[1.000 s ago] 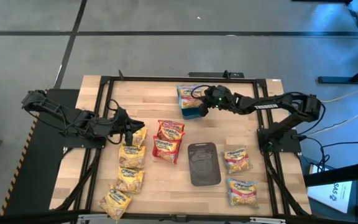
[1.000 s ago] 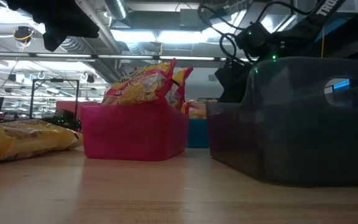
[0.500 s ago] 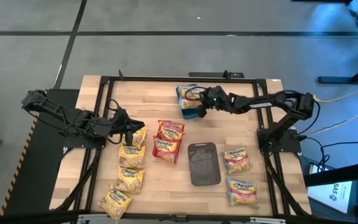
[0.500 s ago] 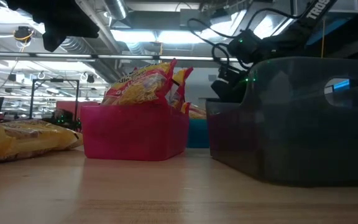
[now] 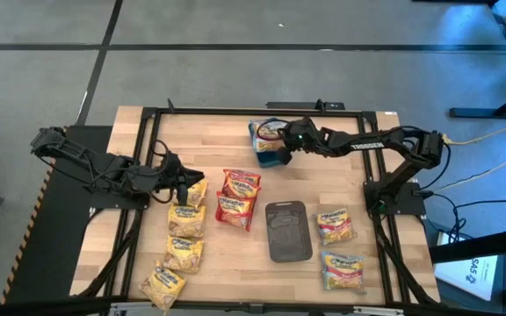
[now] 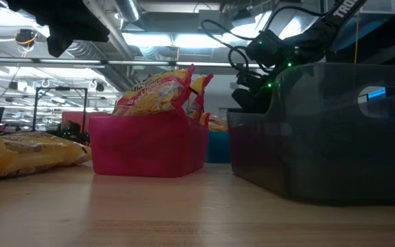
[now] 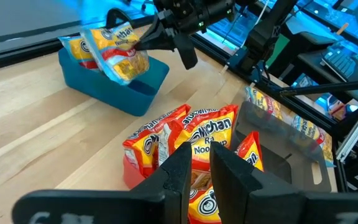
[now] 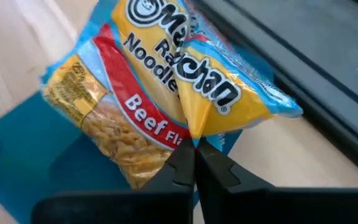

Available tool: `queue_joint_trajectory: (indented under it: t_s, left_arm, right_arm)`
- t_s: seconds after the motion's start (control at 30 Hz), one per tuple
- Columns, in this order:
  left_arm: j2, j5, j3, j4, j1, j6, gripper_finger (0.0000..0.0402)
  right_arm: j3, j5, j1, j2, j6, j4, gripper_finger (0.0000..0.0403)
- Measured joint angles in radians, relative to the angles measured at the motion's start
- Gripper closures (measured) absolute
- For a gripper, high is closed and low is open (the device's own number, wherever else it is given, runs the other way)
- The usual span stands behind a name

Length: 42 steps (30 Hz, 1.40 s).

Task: Sort Maruchan noodles
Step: Put the blue bag into the blue bin

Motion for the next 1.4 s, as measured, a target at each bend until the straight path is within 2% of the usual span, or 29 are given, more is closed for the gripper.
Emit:
queue_joint_trajectory:
  t_s: [0.17, 0.4, 0.63, 0.83, 1.03, 1.13, 1.27, 1.4]
  left_arm:
    - [0.0, 0.0, 0.0, 0.0, 0.0, 0.0, 0.0349]
    - [0.0, 0.003, 0.0, 0.0, 0.0, -0.005, 0.0349]
    - [0.0, 0.004, 0.0, 0.0, 0.0, -0.006, 0.0349]
    - [0.0, 0.005, 0.0, 0.0, 0.0, -0.006, 0.0349]
    - [0.0, 0.005, 0.0, 0.0, 0.0, -0.002, 0.0349]
    - [0.0, 0.004, 0.0, -0.001, 0.0, 0.001, 0.0349]
    - [0.0, 0.004, 0.0, -0.008, 0.0, 0.003, 0.0349]
    - [0.0, 0.004, 0.0, -0.008, 0.0, 0.003, 0.0349]
  right_arm:
    - [-0.001, -0.009, 0.0, 0.0, 0.0, 0.004, 0.036]
    - [-0.001, -0.007, 0.0, 0.0, 0.0, 0.005, 0.0293]
    - [0.005, 0.052, 0.0, 0.0, 0.004, -0.01, 0.0231]
    - [0.107, 0.028, 0.001, -0.005, 0.007, -0.194, 0.0198]
    - [0.246, 0.053, 0.0, -0.005, 0.044, -0.485, 0.0193]
    - [0.298, -0.002, 0.0, -0.006, 0.119, -0.568, 0.0197]
    - [0.304, -0.224, 0.001, -0.001, 0.194, -0.557, 0.0201]
    - [0.302, -0.25, 0.001, 0.06, 0.194, -0.523, 0.0201]
